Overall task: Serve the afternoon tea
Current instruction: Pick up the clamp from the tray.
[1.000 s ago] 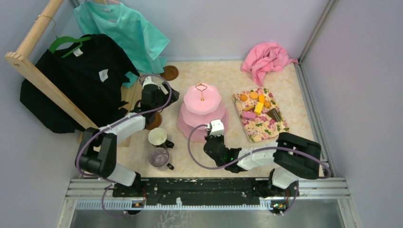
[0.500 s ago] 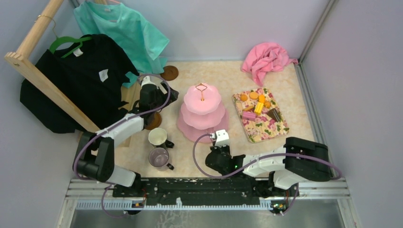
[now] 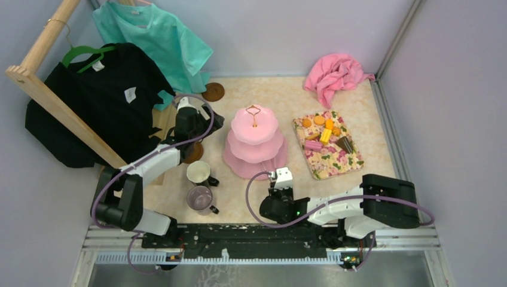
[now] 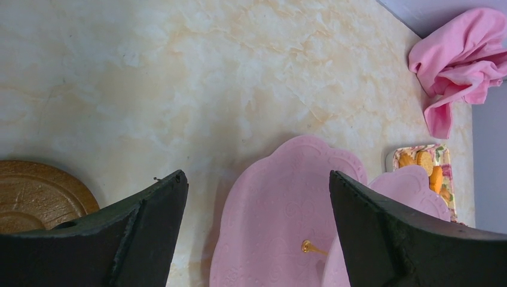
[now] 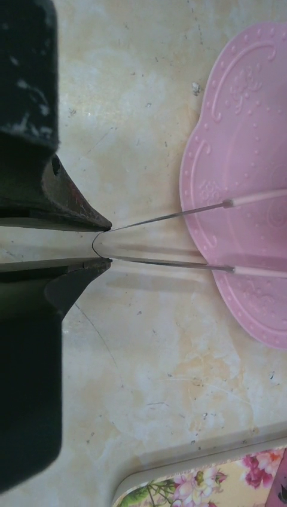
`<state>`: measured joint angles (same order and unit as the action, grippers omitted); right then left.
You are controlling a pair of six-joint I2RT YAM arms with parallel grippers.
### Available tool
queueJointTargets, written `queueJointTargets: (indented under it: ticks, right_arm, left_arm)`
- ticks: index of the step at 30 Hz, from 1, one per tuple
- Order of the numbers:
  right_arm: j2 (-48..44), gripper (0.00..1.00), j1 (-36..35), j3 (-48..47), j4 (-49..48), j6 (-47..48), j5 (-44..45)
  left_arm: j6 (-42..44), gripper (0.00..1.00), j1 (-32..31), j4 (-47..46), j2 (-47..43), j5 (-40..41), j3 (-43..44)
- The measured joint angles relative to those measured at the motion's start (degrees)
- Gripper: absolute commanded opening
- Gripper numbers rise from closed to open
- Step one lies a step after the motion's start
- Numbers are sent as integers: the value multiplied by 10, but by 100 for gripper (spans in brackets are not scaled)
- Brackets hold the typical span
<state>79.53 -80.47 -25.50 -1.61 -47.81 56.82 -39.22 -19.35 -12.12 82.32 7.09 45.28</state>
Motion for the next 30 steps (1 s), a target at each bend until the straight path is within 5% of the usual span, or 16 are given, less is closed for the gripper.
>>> queueJointTargets:
  ticks: [15, 25, 30]
  right_arm:
    - [-7, 39, 0, 3, 20, -4, 1]
    - [-59, 67, 0, 27, 3, 21, 2]
    - [-68, 66, 0, 37, -22, 43, 9]
  left_arm:
    - [0, 93, 0, 2, 0, 0, 0]
    - [0, 93, 0, 6, -7, 0, 0]
    - [1, 93, 0, 5, -12, 0, 0]
